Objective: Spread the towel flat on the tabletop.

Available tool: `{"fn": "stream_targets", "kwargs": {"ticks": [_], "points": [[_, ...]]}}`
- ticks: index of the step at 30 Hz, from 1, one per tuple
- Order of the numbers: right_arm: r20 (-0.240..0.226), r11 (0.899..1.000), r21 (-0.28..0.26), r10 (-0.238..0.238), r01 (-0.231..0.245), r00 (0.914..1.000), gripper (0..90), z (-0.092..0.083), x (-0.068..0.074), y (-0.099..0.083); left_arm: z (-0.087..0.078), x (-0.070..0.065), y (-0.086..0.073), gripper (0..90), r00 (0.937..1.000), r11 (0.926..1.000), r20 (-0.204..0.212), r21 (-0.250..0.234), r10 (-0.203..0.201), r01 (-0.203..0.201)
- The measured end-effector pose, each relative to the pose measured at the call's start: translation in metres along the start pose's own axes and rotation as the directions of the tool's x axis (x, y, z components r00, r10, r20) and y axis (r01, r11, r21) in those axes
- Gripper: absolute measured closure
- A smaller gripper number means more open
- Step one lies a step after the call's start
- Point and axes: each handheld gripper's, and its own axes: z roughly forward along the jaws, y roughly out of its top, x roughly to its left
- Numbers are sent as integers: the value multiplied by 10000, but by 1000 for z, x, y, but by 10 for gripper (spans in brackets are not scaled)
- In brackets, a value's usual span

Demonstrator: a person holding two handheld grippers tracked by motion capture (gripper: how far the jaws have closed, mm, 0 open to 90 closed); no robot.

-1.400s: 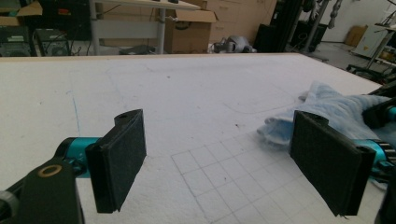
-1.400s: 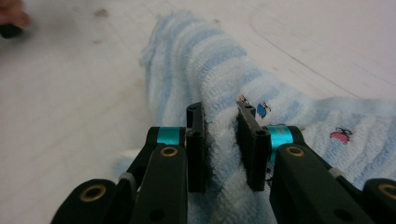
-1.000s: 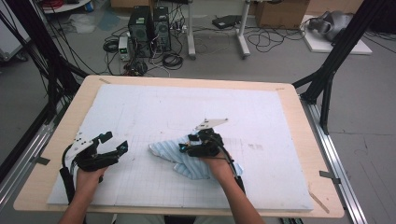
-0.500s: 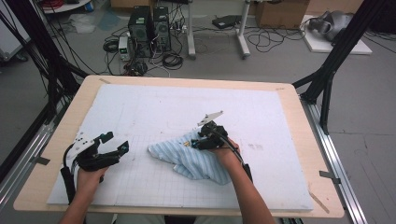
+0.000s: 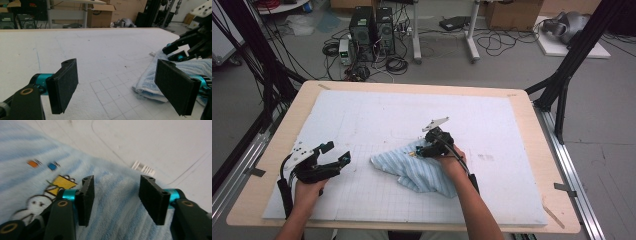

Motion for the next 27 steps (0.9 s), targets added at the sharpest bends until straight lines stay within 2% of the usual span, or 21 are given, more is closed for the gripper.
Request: {"fn": "stream_targets", "kwargs": {"ticks": [2, 4, 5, 6, 7, 8, 10, 11, 12, 13, 15, 17, 18, 20, 22, 24, 27], "points": [[-14, 10000, 46, -24, 24, 10000, 539, 4, 1, 1, 0, 0, 0, 193, 10000, 10000, -4, 30, 10, -10], [-115, 9994, 13, -332, 332, 9994, 746, 3, 3, 1, 0, 0, 0, 193, 10000, 10000, 3, 56, -16, 16], [-164, 9961, 145, -867, 869, 9961, 867, 3, 8, 2, 0, 0, 0, 193, 10000, 10000, 8, 48, -24, 24], [-164, 9961, 145, -867, 869, 9961, 867, 3, 8, 2, 0, 0, 0, 193, 10000, 10000, 7, 63, -19, 18], [-72, 9929, 223, -1166, 1167, 9932, 875, 3, 10, 3, 0, 0, 0, 193, 10000, 10000, 15, 73, -4, 4], [-196, 9932, 186, -1143, 1146, 9933, 878, 1, 10, 5, 0, 0, 0, 193, 10000, 9999, 15, 101, 22, -22], [-322, 9956, -530, -786, 768, 9964, 878, -8, 7, 7, 0, 0, 0, 194, 10000, 9999, 5, 108, 12, -13], [-169, 9920, -1231, -299, 276, 9994, 877, -19, -2, 12, 1, 0, 0, 194, 10000, 9999, -18, 103, 11, -11], [-169, 9920, -1231, -299, 276, 9994, 877, -19, -2, 12, 1, 0, 0, 194, 10000, 9999, 2, 129, -11, 11], [18, 9907, -1352, -178, 179, 9998, 877, -23, -8, 14, 2, 0, 0, 194, 10000, 9999, 12, 120, -46, 46], [267, 9859, -1654, 304, -256, 9992, 877, -30, -20, 18, 3, -1, 1, 194, 10000, 9998, 68, 199, 17, -18], [424, 9778, -1926, 928, -830, 9948, 876, -34, -32, 19, 4, -3, 2, 195, 9999, 9998, 93, 199, 71, -73], [628, 9754, -2004, 1059, -915, 9924, 876, -34, -38, 20, 4, -3, 2, 195, 9999, 9996, 132, 254, 91, -94], [958, 9681, -2202, 1432, -1193, 9850, 876, -36, -48, 21, 5, -5, 3, 195, 9998, 9995, 156, 298, 125, -130], [1351, 9531, -2634, 1894, -1490, 9726, 876, -39, -58, 22, 7, -6, 4, 195, 9996, 9993, 207, 323, 173, -180], [1539, 9287, -3035, 2687, -2133, 9509, 876, -41, -69, 22, 9, -8, 5, 195, 9993, 9989, 267, 387, 249, -259], [2208, 9089, -3323, 3348, -2521, 9161, 875, -42, -84, 22, 12, -12, 6, 195, 9988, 9984, 372, 471, 306, -323]]}}
